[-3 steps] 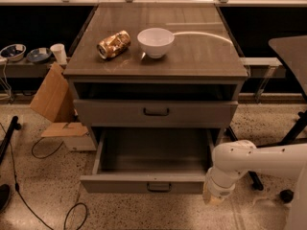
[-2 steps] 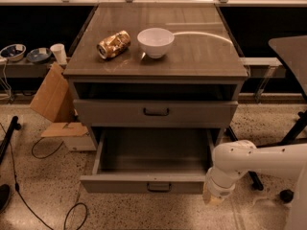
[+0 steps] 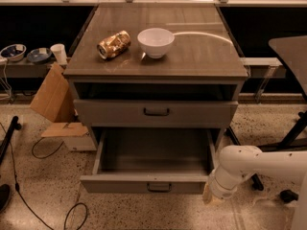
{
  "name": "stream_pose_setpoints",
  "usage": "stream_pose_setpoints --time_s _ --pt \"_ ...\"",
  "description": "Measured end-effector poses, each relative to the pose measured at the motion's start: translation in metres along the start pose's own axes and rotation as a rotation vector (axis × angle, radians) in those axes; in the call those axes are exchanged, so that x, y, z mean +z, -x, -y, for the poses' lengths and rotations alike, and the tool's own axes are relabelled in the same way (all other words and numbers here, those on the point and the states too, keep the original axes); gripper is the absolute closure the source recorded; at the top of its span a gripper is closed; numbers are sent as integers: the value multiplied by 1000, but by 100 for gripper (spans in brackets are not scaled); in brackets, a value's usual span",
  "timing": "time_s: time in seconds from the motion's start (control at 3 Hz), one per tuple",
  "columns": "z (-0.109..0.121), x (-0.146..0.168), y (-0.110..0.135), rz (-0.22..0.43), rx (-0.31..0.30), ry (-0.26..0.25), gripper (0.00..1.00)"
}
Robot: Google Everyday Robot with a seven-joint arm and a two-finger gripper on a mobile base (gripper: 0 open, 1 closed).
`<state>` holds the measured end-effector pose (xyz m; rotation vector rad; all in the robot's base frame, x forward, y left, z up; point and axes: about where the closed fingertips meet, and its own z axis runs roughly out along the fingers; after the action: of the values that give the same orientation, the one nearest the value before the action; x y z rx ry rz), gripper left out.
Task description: Close middle drawer
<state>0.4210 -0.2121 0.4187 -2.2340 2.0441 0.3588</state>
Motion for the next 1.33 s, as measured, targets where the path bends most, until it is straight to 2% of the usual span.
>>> stream_pose_setpoints --time_s 0.67,1.33 --pt "22 11 -14 85 26 -66 100" --pt "48 16 -23 103 42 -96 100"
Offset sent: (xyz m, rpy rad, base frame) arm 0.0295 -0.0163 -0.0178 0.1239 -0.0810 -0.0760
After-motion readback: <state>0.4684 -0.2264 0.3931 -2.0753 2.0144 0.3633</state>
